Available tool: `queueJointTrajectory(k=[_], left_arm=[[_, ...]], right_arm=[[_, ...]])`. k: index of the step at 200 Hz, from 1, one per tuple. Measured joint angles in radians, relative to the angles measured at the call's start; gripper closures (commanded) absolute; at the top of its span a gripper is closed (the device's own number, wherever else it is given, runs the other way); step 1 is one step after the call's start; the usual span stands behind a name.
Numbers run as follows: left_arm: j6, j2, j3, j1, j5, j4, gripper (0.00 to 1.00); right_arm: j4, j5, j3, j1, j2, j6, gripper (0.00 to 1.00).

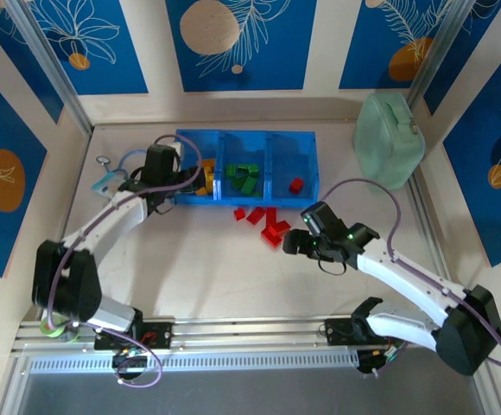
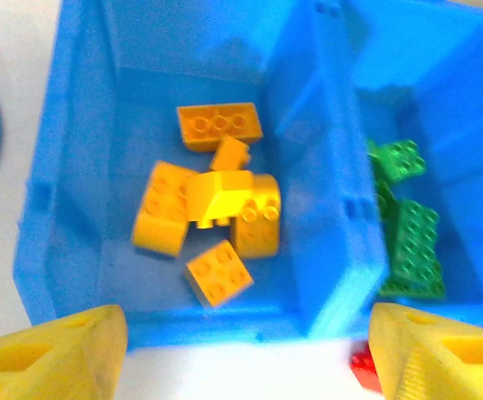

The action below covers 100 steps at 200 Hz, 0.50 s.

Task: Sort the legos into containers by color
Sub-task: Place the lego in the container, then pick up the lego from the center of the table.

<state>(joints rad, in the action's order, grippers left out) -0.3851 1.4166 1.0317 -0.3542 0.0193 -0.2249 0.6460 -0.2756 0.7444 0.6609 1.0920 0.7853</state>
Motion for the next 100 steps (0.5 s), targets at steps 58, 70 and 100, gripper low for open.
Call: queueJointTrajectory(k=[58, 70, 100], left_arm=[[-0.037, -0.262, -0.282, -0.183, 0.084, 0.019, 0.24], [-0.054, -0.306, -0.331, -0.196, 0.095, 0.011, 0.25], [-0.078, -0.409, -0.411, -0.205, 0.121, -0.032, 0.25]], right_arm=[[-0.011, 0.015, 0.208, 0.008, 0.326, -0.061, 0.22], [-0.007, 0.017, 0.254, 0.011, 0.398, -0.072, 0.22], [-0.002, 0.011, 0.356, 0.021, 0.544, -0.087, 0.22]])
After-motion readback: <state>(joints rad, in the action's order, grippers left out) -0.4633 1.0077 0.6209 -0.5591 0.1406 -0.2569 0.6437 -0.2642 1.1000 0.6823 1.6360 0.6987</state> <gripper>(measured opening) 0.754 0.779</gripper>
